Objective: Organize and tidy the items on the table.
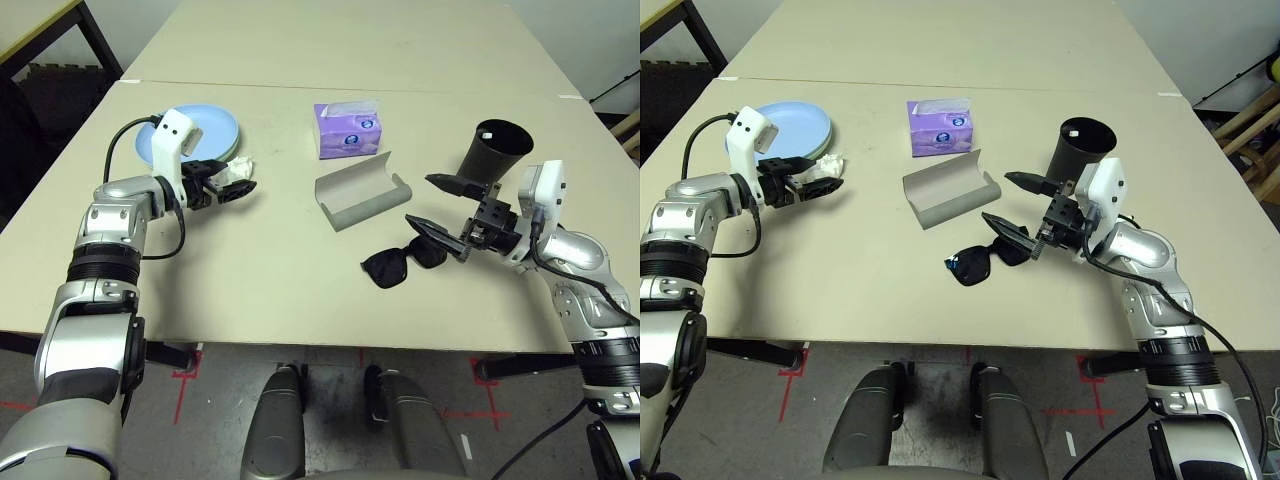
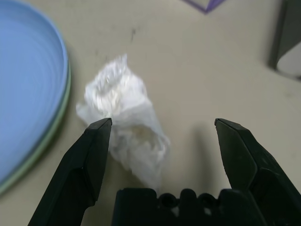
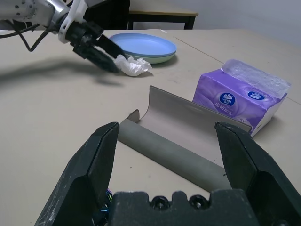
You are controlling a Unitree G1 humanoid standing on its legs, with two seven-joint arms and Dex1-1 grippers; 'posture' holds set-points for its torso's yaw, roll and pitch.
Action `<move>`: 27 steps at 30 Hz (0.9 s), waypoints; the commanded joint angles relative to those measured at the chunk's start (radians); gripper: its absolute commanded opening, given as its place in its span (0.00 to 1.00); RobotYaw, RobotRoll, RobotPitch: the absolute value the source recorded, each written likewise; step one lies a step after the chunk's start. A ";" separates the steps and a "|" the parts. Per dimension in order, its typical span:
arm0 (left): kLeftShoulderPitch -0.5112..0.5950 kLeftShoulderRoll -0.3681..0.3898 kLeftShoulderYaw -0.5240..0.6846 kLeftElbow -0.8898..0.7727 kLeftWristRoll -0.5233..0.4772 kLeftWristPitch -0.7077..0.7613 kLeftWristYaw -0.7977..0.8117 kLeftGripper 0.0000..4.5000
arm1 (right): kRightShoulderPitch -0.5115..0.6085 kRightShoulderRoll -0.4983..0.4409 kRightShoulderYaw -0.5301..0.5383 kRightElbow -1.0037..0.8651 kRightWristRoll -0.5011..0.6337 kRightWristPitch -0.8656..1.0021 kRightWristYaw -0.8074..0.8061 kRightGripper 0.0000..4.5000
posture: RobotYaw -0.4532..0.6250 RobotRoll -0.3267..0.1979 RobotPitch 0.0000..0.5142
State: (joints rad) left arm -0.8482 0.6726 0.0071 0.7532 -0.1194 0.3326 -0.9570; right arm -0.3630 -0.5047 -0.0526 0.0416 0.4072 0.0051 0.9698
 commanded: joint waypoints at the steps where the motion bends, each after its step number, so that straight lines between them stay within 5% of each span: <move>1: 0.010 0.009 -0.014 -0.002 0.021 0.006 -0.004 0.99 | 0.008 -0.002 -0.012 0.000 0.010 -0.005 0.007 1.00 | 0.54 0.62 0.35; 4: 0.008 0.010 -0.015 0.009 0.029 0.002 -0.002 0.99 | 0.008 -0.003 -0.012 -0.001 0.010 -0.005 0.007 1.00 | 0.54 0.62 0.35; 7: 0.003 0.008 -0.012 0.017 0.032 -0.001 0.003 0.85 | 0.010 -0.003 -0.013 -0.005 0.010 -0.004 0.006 1.00 | 0.54 0.62 0.35; 17: -0.023 -0.001 0.004 0.037 0.030 -0.009 0.029 0.00 | 0.014 -0.002 -0.012 -0.010 0.010 -0.002 0.003 1.00 | 0.54 0.62 0.35; 27: -0.059 0.006 0.025 -0.001 0.002 0.032 0.004 0.00 | 0.013 -0.001 -0.010 -0.009 0.010 -0.001 0.003 1.00 | 0.54 0.62 0.35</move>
State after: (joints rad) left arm -0.8961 0.6726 0.0246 0.7651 -0.1026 0.3422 -0.9340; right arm -0.3628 -0.5046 -0.0527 0.0413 0.4077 0.0051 0.9698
